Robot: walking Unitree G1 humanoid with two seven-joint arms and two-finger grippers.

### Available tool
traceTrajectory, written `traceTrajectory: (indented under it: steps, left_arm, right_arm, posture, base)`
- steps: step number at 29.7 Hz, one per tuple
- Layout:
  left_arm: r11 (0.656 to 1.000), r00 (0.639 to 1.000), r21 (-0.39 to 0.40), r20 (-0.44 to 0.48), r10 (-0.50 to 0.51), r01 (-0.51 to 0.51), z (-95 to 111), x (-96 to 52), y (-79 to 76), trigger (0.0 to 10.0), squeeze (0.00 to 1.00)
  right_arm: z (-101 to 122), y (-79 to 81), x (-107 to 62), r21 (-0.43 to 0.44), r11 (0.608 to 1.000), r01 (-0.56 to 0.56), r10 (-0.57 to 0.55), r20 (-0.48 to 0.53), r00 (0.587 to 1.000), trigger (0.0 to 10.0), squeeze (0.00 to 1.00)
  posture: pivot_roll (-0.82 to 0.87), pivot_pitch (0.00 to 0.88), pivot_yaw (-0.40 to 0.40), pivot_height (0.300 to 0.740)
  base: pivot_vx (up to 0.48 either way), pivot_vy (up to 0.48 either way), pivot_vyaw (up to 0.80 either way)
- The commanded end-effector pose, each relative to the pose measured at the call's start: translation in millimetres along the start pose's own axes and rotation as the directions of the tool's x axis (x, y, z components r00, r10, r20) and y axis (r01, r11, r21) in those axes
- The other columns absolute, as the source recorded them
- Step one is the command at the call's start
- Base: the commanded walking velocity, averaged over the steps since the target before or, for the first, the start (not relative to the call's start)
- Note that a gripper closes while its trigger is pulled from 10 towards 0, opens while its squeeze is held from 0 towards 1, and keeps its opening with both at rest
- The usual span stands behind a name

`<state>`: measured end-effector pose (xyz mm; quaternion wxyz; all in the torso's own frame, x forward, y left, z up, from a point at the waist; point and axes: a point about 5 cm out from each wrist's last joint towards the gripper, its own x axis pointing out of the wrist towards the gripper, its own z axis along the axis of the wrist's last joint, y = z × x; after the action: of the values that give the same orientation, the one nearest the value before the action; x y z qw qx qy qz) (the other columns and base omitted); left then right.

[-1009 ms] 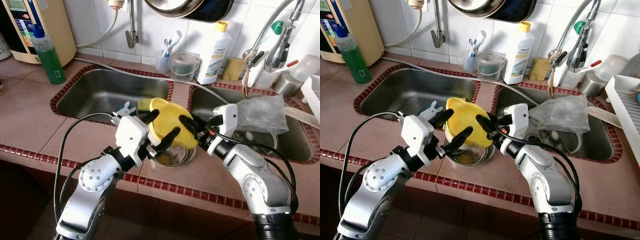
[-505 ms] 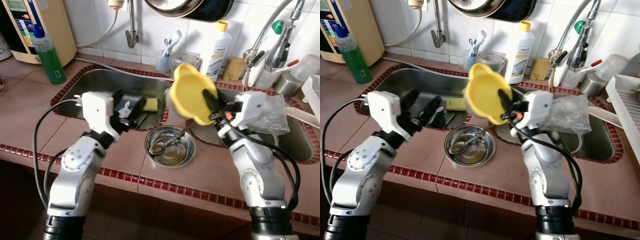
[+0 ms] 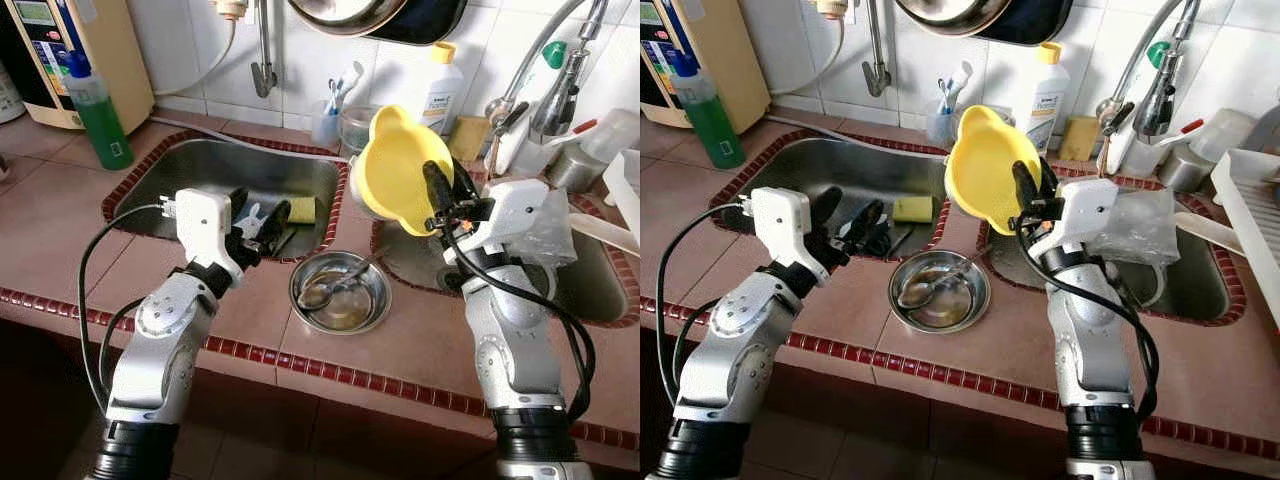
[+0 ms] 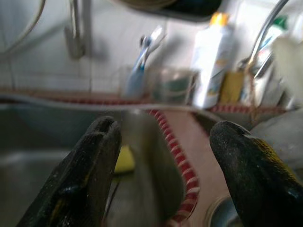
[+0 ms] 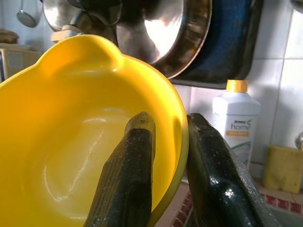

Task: Kitchen organization

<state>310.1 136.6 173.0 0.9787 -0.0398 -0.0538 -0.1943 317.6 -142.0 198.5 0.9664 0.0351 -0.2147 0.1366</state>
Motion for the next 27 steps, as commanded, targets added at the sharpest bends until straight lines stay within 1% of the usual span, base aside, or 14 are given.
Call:
traceTrajectory:
  steps: [1,10,20,27]
  left_arm:
    - [1.000,1.000,0.007,-0.016,0.006,-0.006,-1,3.1,0.0,10.0,0.00]
    - [1.000,0.999,0.016,-0.031,0.023,-0.023,-3,6.8,0.7,10.0,0.00]
    - [1.000,0.999,0.017,-0.045,0.024,-0.024,-3,6.3,0.5,10.0,0.00]
    - [1.000,0.999,0.014,-0.051,0.015,-0.014,-4,5.6,-1.0,10.0,0.00]
  right_arm:
    - [-2,0.8,-2.0,-0.006,1.000,0.007,-0.007,0.007,1.000,10.0,0.00]
    - [-2,3.8,-3.2,-0.011,1.000,-0.005,0.005,0.018,1.000,10.0,0.00]
    - [-5,10.5,-5.5,-0.006,1.000,-0.028,0.028,0.009,1.000,10.0,0.00]
    - [-6,10.7,-6.3,-0.006,1.000,-0.030,0.030,0.005,1.000,10.0,0.00]
  posture:
    - [-0.05,0.006,-0.020,0.740]
    - [-0.05,0.000,-0.017,0.740]
    - [-0.04,0.007,-0.016,0.740]
    - [-0.04,0.008,-0.014,0.740]
  base:
    - [0.000,0.000,0.00]
    - [0.000,0.000,0.00]
    - [0.000,0.000,0.00]
    - [0.000,0.000,0.00]
